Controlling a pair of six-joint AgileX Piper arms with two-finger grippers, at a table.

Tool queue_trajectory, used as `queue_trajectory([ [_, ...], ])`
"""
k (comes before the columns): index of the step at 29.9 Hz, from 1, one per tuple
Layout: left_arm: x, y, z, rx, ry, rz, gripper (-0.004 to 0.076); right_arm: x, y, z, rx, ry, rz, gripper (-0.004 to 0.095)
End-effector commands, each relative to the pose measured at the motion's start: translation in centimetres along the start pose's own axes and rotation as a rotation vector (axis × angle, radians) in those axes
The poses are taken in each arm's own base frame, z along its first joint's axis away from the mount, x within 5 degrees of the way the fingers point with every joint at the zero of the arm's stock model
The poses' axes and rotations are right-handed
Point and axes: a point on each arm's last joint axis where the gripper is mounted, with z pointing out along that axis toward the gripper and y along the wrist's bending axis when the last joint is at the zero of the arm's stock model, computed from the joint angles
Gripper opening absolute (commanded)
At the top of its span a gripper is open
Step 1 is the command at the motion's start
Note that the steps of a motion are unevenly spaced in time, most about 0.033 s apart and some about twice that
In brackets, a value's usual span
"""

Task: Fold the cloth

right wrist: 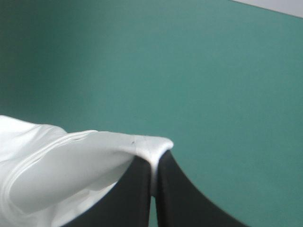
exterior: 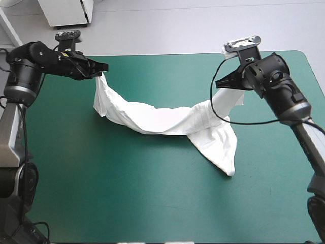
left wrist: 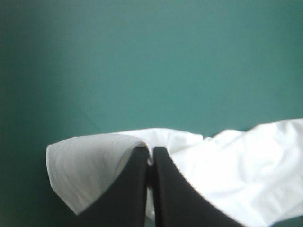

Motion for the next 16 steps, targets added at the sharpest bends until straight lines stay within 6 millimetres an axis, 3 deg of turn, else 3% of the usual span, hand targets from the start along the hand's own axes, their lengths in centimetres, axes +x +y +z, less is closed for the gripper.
queue_trajectory([
  [1,-1.6,0.0,0.3,-0.001,-0.145,-0.008,-0.0022,-1.1,-2.7,2.2,-0.008,-0.076,0.071,-0.0017],
  [9,-1.7,3.1,7.3,-0.038,-0.164,-0.071,-0.0022,-0.7,-5.5,10.5,-0.040,0.006,0.200,-0.0017],
  [16,-0.1,5.4,13.0,-0.054,-0.079,-0.112,-0.0022,-1.1,-7.5,14.9,-0.054,0.033,0.275,-0.0016],
])
